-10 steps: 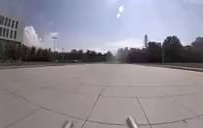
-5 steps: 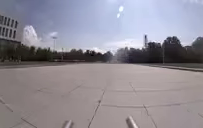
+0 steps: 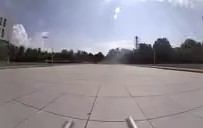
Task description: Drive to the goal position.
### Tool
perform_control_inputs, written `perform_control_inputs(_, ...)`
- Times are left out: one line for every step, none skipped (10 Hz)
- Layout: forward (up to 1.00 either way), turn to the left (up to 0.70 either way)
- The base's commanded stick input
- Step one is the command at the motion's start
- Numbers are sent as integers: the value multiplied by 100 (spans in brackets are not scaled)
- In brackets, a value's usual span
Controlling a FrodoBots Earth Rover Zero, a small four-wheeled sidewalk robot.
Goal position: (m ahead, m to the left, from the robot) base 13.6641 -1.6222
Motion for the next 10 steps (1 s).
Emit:
perform_control_inputs(70,0)
perform_control_inputs(70,0)
perform_control_inputs(70,0)
perform_control_inputs(70,0)
perform_control_inputs(70,0)
perform_control_inputs(70,0)
perform_control_inputs(70,0)
perform_control_inputs(70,0)
perform_control_inputs(70,0)
perform_control_inputs(70,0)
